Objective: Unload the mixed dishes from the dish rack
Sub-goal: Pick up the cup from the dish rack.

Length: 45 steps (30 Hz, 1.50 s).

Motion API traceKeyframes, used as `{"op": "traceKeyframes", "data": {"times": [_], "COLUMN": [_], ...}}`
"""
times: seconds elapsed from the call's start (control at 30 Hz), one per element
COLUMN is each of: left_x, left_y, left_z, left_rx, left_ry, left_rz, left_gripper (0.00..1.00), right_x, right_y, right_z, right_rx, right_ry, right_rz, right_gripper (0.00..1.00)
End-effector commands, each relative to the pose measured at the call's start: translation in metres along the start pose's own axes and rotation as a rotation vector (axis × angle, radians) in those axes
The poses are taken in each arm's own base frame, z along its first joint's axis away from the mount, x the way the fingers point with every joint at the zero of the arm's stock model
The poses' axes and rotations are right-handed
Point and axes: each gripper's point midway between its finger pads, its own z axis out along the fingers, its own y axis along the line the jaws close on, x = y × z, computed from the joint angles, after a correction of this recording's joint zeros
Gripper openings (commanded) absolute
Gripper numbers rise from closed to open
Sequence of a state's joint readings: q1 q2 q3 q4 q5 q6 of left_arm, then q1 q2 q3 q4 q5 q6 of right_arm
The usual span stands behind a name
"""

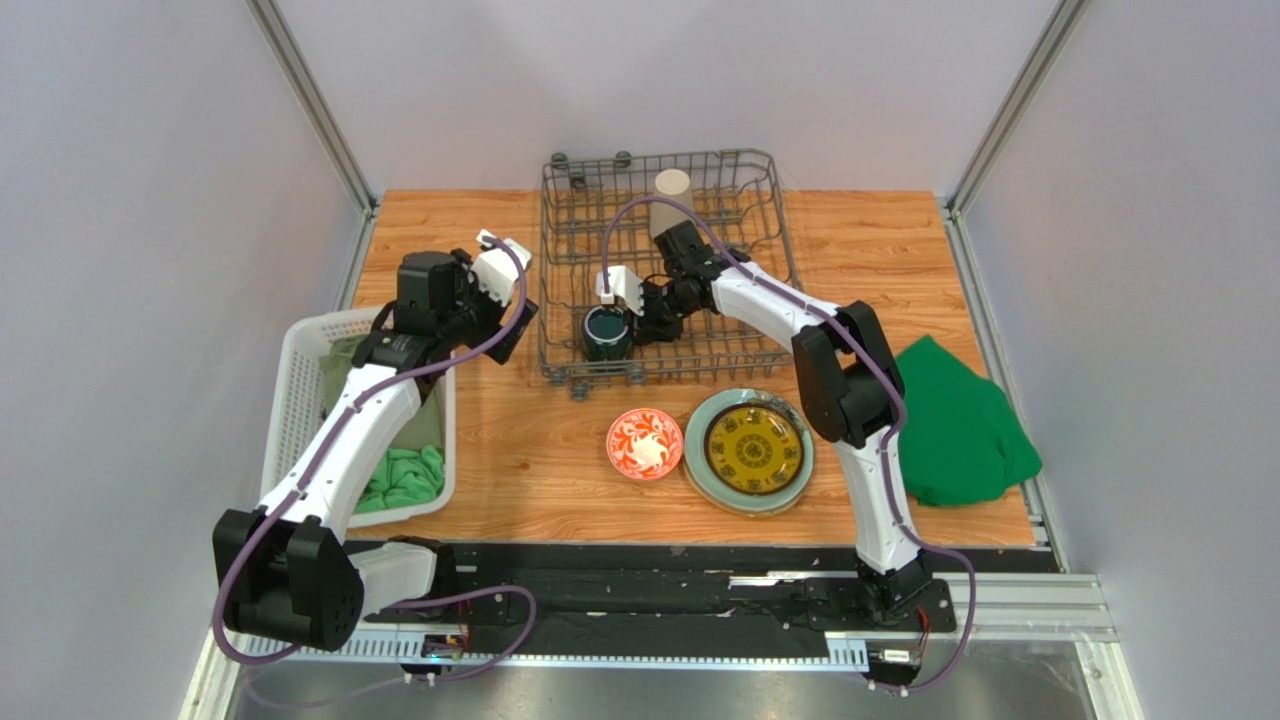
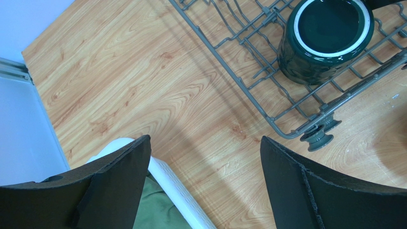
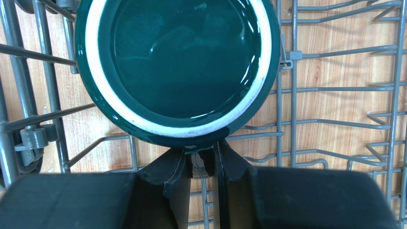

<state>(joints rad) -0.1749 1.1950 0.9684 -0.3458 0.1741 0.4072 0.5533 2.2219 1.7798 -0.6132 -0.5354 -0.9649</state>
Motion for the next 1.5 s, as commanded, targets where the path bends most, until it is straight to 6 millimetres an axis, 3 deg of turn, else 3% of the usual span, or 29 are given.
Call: {"op": "traceKeyframes", "data": {"times": [0.0, 0.1, 0.3, 0.93, 1.3, 1.47], "left_x": [-0.012, -0.012, -0.017, -0.033, -0.054, -0.070], "left_y": [0.007, 0.006, 0.008, 0.005, -0.004, -0.008], "left_z": [-0.003, -0.003, -0.006, -0.018, -0.030, -0.040], "left_rx": [-0.020, -0.017, -0.022, -0.005, 0.028, 0.039], "left_ry": [-0.050, -0.052, -0.064, -0.117, -0.220, -0.317], "left_rz": [0.016, 0.014, 0.017, -0.009, -0.058, -0.048], "left_gripper": [0.93, 0.92, 0.92, 0.92, 0.92, 0.91], "right_x": [-0.010, -0.013, -0.023, -0.085, -0.132, -0.155], "right_y": [-0.001, -0.003, -0.007, -0.022, -0.035, -0.023], "right_z": [-0.003, -0.007, -0.017, -0.076, -0.120, -0.142], "right_rx": [0.011, 0.024, 0.049, 0.157, 0.205, 0.096], "right_ry": [-0.022, -0.021, -0.029, -0.141, -0.308, -0.431], "right_rz": [0.003, 0.009, 0.009, 0.046, 0.282, 0.462], "right_gripper": [0.08, 0.00, 0.00, 0.00, 0.00, 0.00]}}
